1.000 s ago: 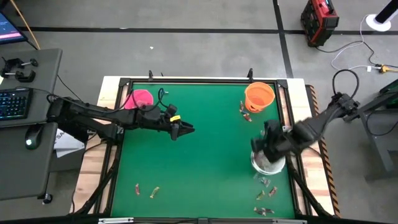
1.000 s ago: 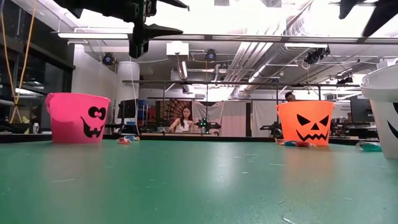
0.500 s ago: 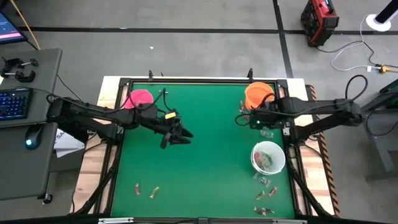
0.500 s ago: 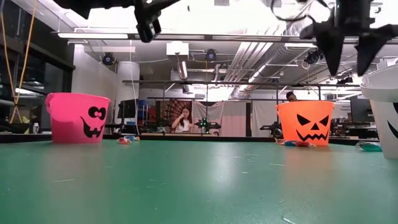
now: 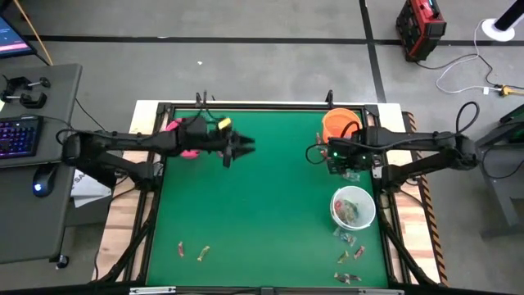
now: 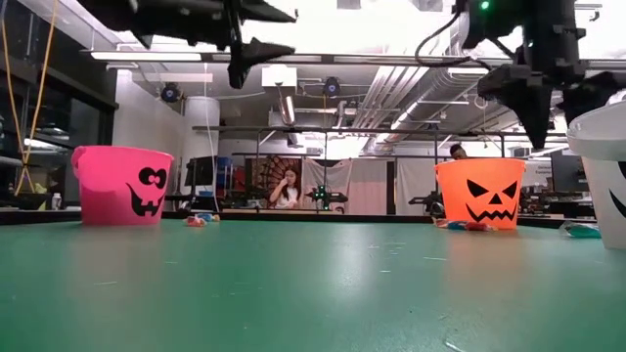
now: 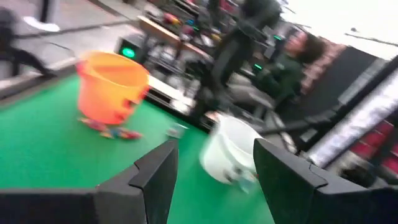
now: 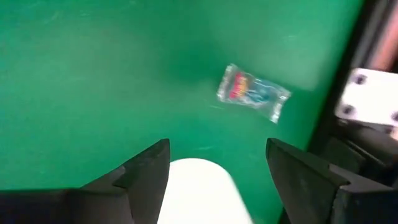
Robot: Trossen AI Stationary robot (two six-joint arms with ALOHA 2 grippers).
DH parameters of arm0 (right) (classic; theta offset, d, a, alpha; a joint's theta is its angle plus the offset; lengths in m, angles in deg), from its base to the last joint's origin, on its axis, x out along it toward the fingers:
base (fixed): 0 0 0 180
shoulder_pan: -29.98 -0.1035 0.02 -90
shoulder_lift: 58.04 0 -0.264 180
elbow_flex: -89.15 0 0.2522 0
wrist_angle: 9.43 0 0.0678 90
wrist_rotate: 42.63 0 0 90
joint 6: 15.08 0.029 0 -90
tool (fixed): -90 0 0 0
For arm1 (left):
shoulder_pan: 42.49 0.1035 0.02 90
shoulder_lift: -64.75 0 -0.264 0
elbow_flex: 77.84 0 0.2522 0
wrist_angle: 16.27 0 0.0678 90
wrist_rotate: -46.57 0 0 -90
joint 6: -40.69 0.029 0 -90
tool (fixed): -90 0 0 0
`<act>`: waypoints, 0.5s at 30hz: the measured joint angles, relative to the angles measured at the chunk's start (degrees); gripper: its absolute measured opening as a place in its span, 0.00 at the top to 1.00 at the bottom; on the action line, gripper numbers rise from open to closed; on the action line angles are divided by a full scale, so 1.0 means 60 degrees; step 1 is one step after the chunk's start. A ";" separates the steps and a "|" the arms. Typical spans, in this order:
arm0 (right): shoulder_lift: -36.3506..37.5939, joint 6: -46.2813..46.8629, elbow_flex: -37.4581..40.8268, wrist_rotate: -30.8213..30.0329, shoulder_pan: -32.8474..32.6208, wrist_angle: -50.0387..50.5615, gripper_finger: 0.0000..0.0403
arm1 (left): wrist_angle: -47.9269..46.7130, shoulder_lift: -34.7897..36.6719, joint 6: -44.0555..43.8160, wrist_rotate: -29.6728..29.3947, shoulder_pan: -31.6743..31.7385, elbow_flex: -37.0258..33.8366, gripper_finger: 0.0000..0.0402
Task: Sort candy by brand, put in halloween buckets
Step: Put the blue gummy into the white bucket
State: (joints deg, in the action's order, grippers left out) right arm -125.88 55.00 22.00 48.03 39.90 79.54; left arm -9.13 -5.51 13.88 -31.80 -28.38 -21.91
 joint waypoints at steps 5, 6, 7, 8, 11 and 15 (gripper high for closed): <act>-0.0004 -0.0548 0.0418 0.0259 0.0647 -0.0979 0.36 | 0.0021 -0.0082 -0.0142 0.1199 0.1676 0.0208 0.51; -0.0007 -0.0553 0.0461 0.0259 0.0791 -0.1016 0.36 | 0.0014 -0.0126 -0.0158 0.1348 0.1962 0.0225 0.51; -0.0007 -0.0510 0.0464 0.0263 0.0918 -0.1002 0.36 | -0.0003 -0.0200 -0.0152 0.1483 0.2261 0.0242 0.51; -0.0007 -0.0447 0.0464 0.0301 0.1027 -0.1010 0.36 | -0.0007 -0.0311 -0.0072 0.1654 0.2538 0.0286 0.51; -0.0007 -0.0277 0.0464 0.0605 0.1289 -0.0905 0.36 | 0.0002 -0.0774 0.0379 0.2411 0.3287 0.0410 0.51; -0.0134 -0.0262 0.0464 0.0930 0.1548 -0.0564 0.36 | -0.0032 -0.1742 0.0580 0.3906 0.4016 0.0646 0.51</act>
State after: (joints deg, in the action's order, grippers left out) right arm -126.68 53.43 24.78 53.60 49.19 76.16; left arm -9.32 -15.96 17.37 -8.36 -4.29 -18.03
